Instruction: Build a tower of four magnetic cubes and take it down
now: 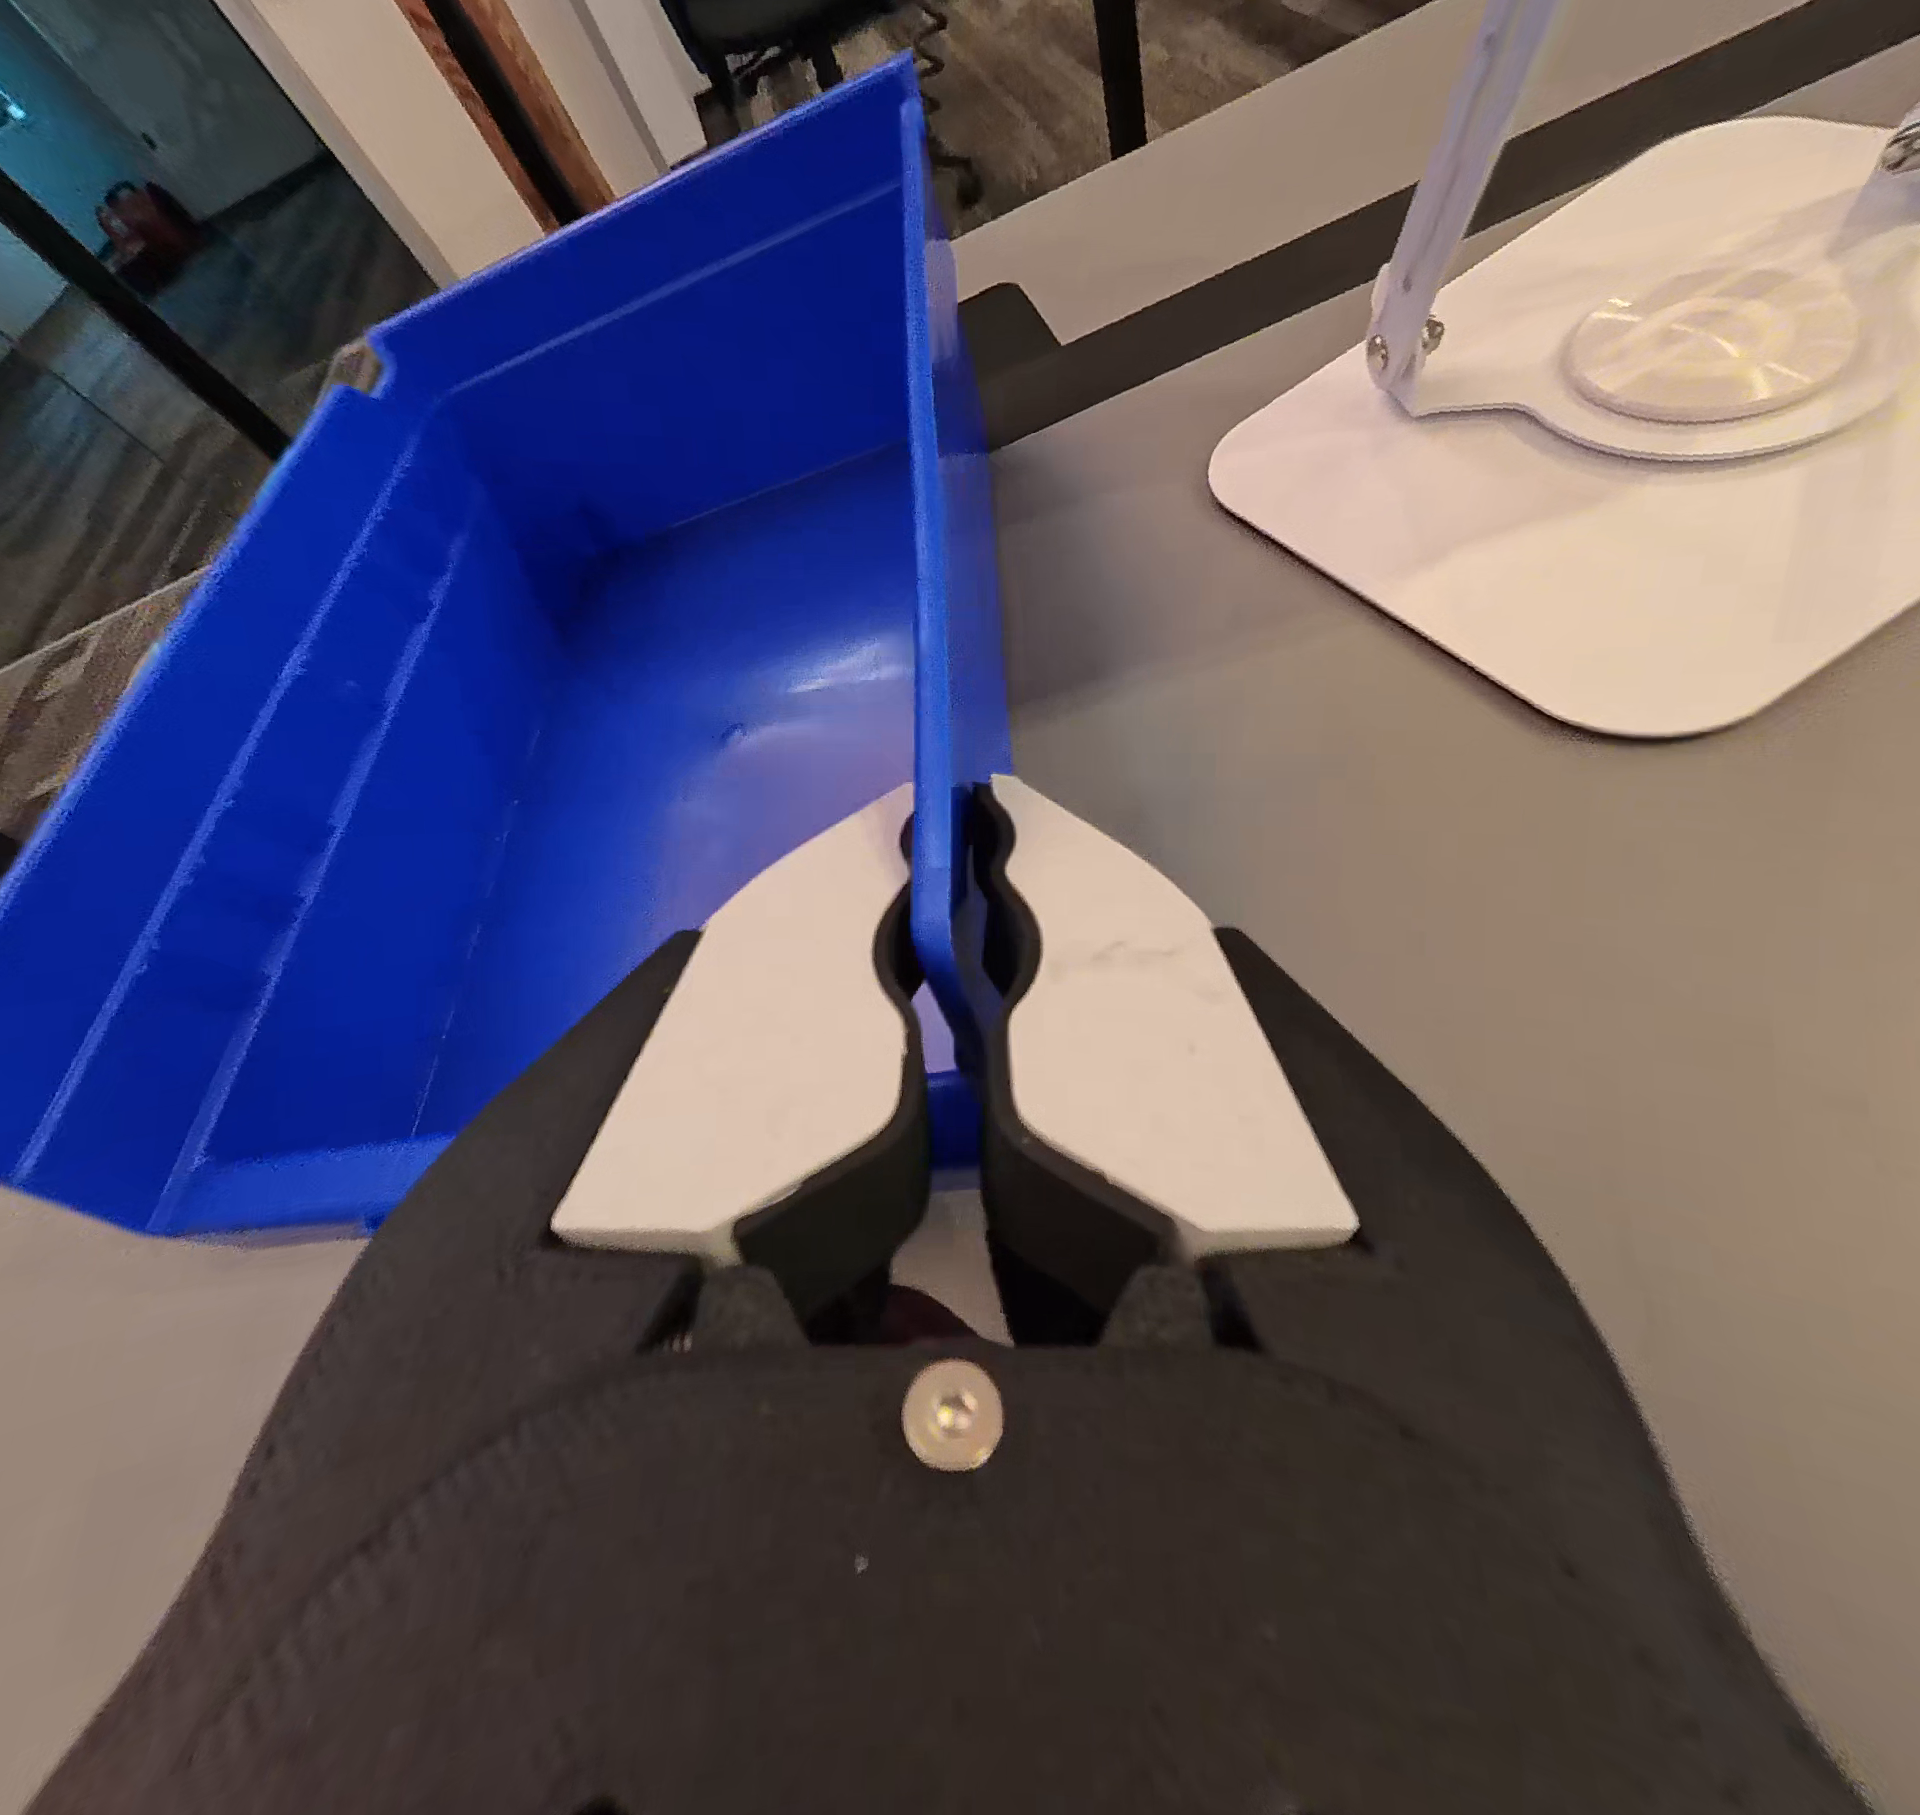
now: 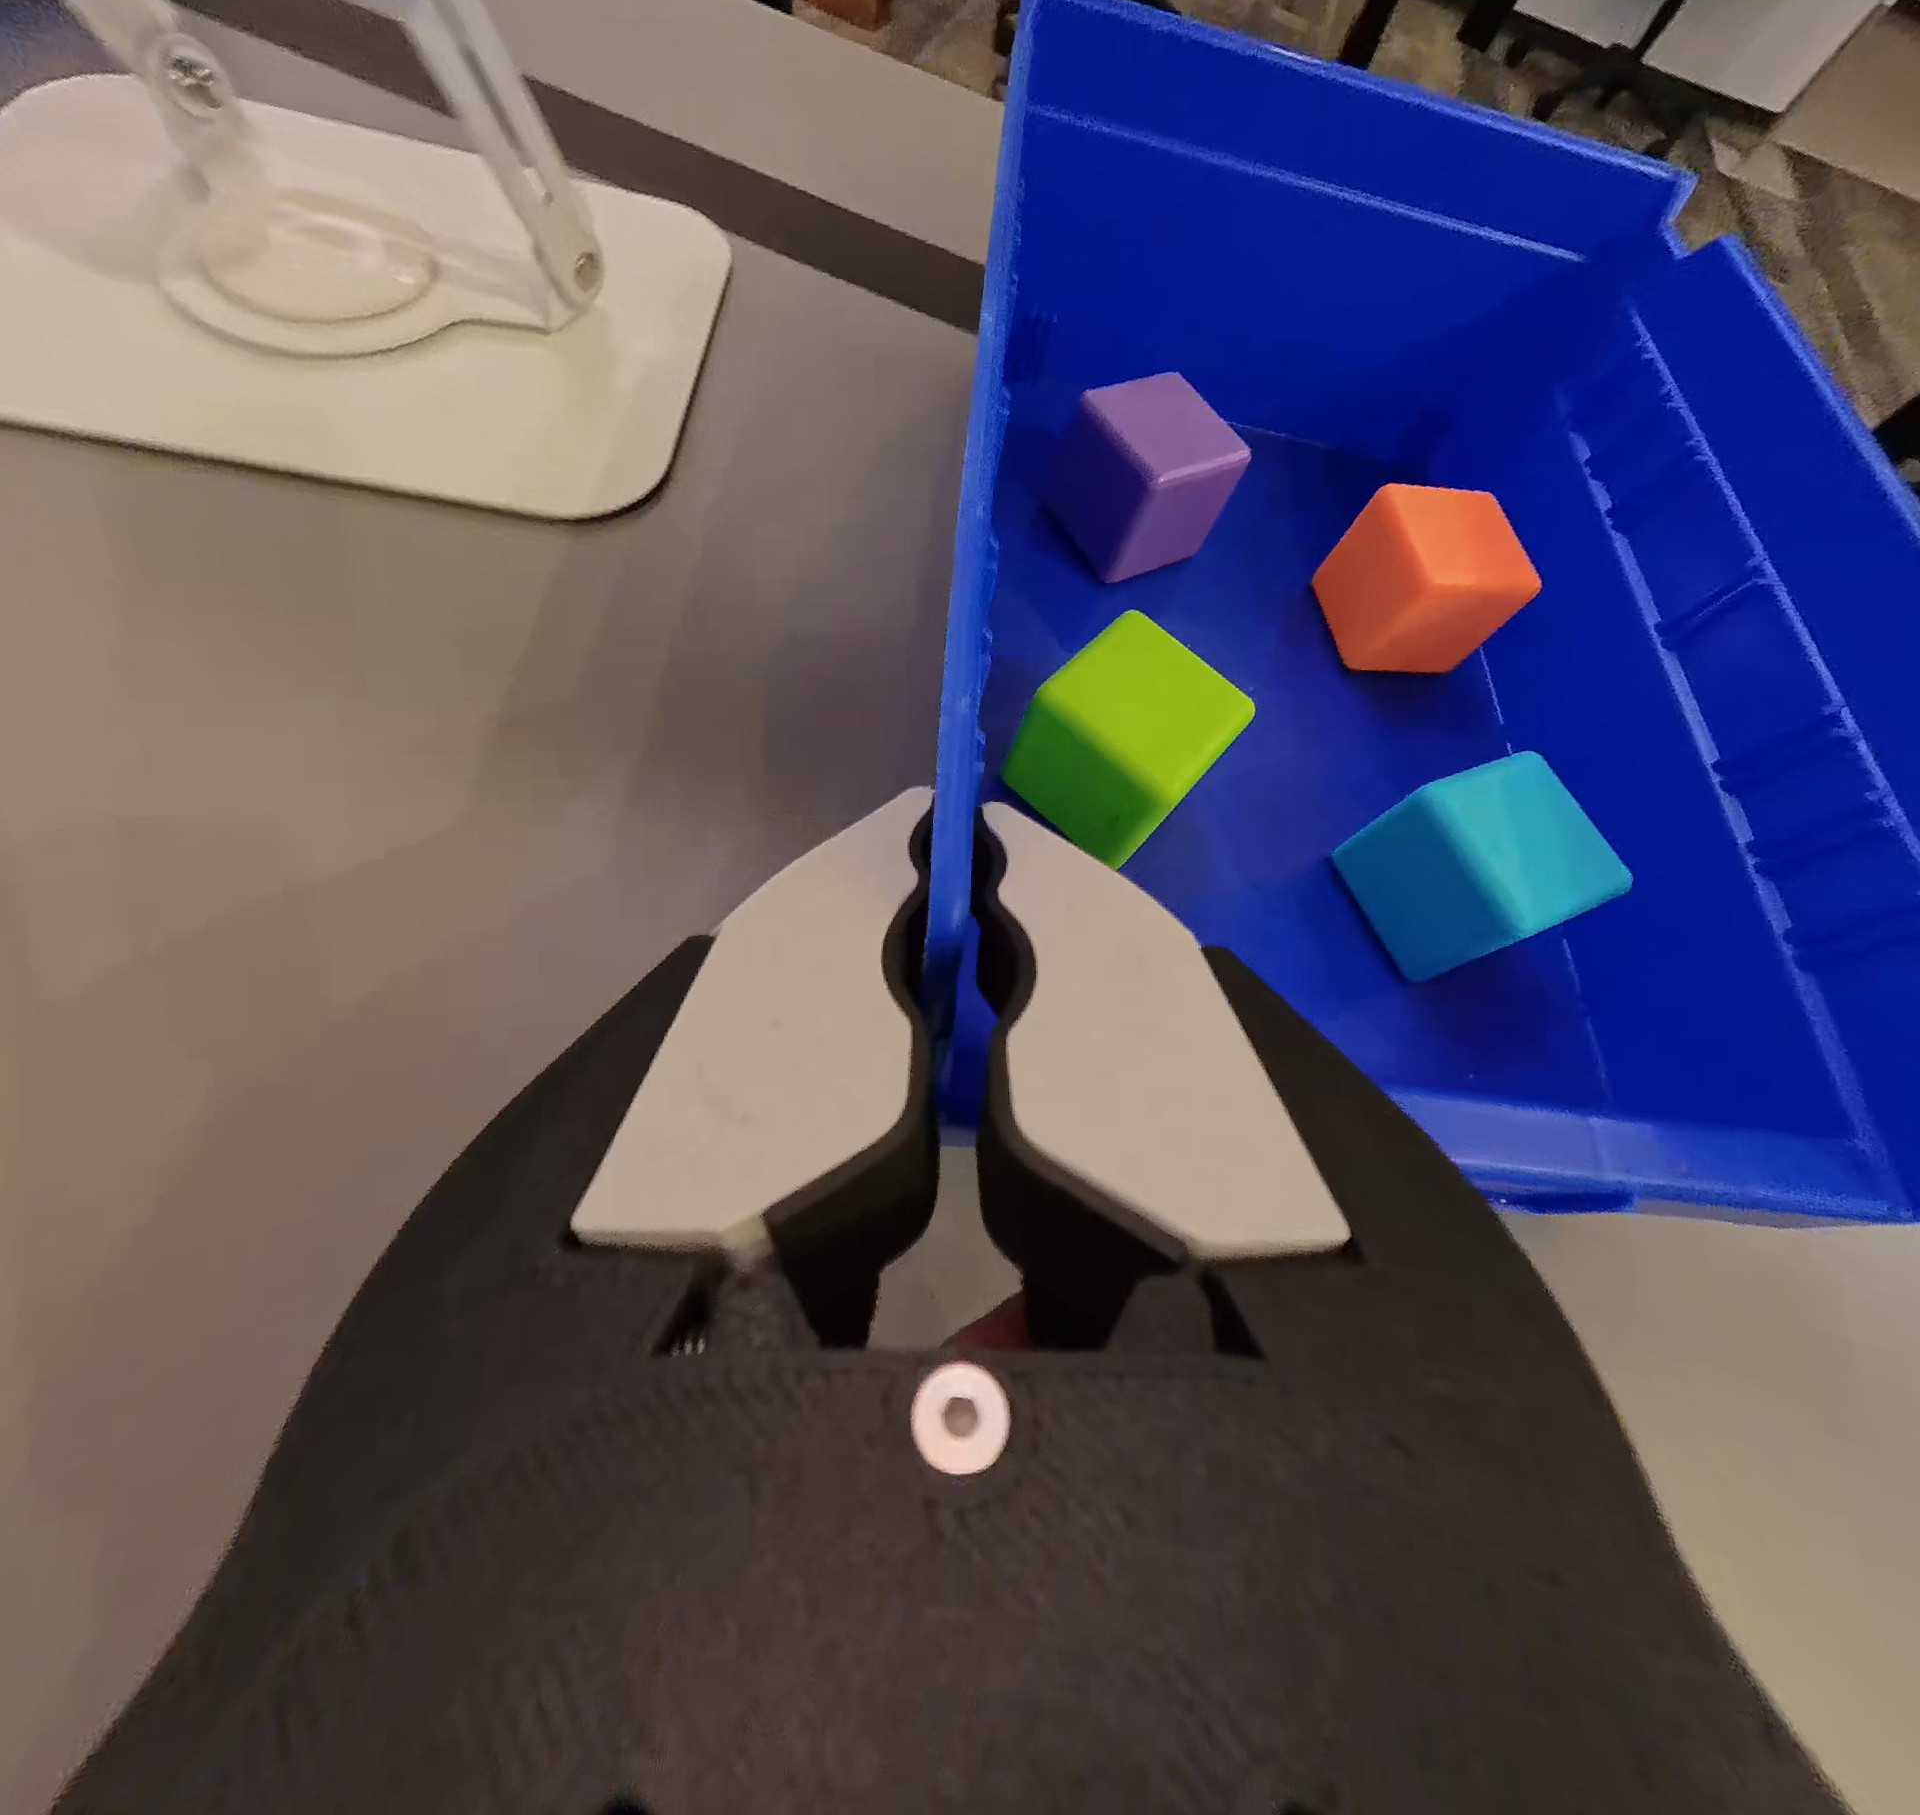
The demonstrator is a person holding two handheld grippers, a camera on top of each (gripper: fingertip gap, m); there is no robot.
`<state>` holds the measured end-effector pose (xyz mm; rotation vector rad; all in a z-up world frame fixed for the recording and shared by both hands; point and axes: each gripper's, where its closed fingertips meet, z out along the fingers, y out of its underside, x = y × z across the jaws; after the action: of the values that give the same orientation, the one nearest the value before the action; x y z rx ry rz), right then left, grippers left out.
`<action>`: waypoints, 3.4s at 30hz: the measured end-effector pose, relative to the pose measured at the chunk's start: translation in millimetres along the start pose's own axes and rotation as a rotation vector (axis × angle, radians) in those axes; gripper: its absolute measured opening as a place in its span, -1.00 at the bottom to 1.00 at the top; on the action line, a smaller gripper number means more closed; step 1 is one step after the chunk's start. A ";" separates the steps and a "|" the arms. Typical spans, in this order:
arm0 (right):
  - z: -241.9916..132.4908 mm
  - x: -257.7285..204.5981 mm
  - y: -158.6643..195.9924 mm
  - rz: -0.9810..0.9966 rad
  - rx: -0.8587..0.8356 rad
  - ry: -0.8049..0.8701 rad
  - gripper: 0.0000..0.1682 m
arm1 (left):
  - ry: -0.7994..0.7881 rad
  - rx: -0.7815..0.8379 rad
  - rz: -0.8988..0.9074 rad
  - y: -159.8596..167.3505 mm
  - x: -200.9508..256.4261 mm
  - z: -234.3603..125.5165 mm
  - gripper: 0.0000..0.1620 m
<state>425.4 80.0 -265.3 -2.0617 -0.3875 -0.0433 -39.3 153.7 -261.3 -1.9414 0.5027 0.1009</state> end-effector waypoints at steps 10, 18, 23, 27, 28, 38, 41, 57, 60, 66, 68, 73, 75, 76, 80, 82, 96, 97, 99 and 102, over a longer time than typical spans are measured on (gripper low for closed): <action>-105.0 -53.9 50.3 -0.053 0.005 -0.167 -0.96 | 0.021 0.120 -0.112 0.8 -11.3 -87.8 -0.93; -183.7 -117.9 83.3 -0.132 0.009 -0.288 -0.96 | -0.050 0.186 -0.122 1.4 -34.6 -166.4 -0.93; -208.0 -176.3 84.8 -0.189 0.028 -0.387 -0.95 | -0.093 0.203 -0.127 8.2 -52.5 -202.2 -0.93; -213.5 -227.8 76.4 -0.237 0.053 -0.472 -0.95 | -0.129 0.194 -0.148 22.7 -66.7 -216.8 -0.93; -213.6 -240.6 73.7 -0.251 0.058 -0.495 -0.95 | -0.136 0.194 -0.157 26.8 -70.7 -219.9 -0.93; -180.8 -355.9 28.6 -0.360 0.115 -0.682 -0.95 | -0.274 0.175 -0.220 68.0 -132.2 -244.3 -0.94; -154.8 -384.2 6.9 -0.357 0.125 -0.716 -0.95 | -0.304 0.185 -0.230 73.8 -147.5 -252.1 -0.93; -84.3 -411.7 -56.3 -0.680 0.227 -0.857 -0.20 | -0.320 0.219 -0.252 92.0 -178.4 -261.5 -0.93; -70.8 -385.8 -35.0 -0.880 0.191 -0.839 -0.14 | -0.330 0.224 -0.259 93.0 -182.9 -265.0 -0.93; -45.5 -384.4 -25.9 -1.114 0.240 -0.788 -0.19 | -0.350 0.222 -0.259 92.8 -186.6 -268.6 -0.93; -35.0 -388.9 -27.7 -1.212 0.265 -0.742 -0.19 | -0.347 0.224 -0.254 91.3 -184.8 -268.7 -0.93; -21.5 -409.3 -27.3 -1.302 0.298 -0.763 -0.46 | -0.334 0.241 -0.242 85.7 -182.9 -271.5 -0.93; -19.0 -418.5 -30.3 -1.308 0.283 -0.763 -0.48 | -0.337 0.250 -0.242 83.8 -184.1 -273.4 -0.93; -16.6 -424.3 -32.8 -1.297 0.274 -0.757 -0.48 | -0.338 0.253 -0.243 82.9 -185.0 -274.4 -0.93; 1.6 -453.9 -49.3 -1.243 0.214 -0.684 -0.50 | -0.343 0.258 -0.236 81.8 -188.0 -277.8 -0.93; 15.0 -469.5 -60.5 -1.205 0.163 -0.623 -0.50 | -0.341 0.266 -0.246 81.3 -189.1 -279.9 -0.93; 120.4 -568.5 -142.2 -0.920 -0.077 -0.334 -0.59 | -0.348 0.301 -0.270 81.0 -199.9 -291.6 -0.93; 126.1 -570.7 -146.2 -0.916 -0.075 -0.332 -0.59 | -0.347 0.304 -0.274 80.9 -200.0 -291.8 -0.93; 135.8 -572.8 -152.2 -0.908 -0.086 -0.328 -0.59 | -0.342 0.305 -0.271 80.6 -199.0 -290.9 -0.93; 143.2 -575.0 -157.0 -0.914 -0.099 -0.339 -0.60 | -0.333 0.304 -0.262 78.1 -196.1 -289.3 -0.93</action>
<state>-183.9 126.8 -314.1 -1.8210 -1.5307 -0.2662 -293.3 -72.4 -148.9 -1.6325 0.0369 0.1653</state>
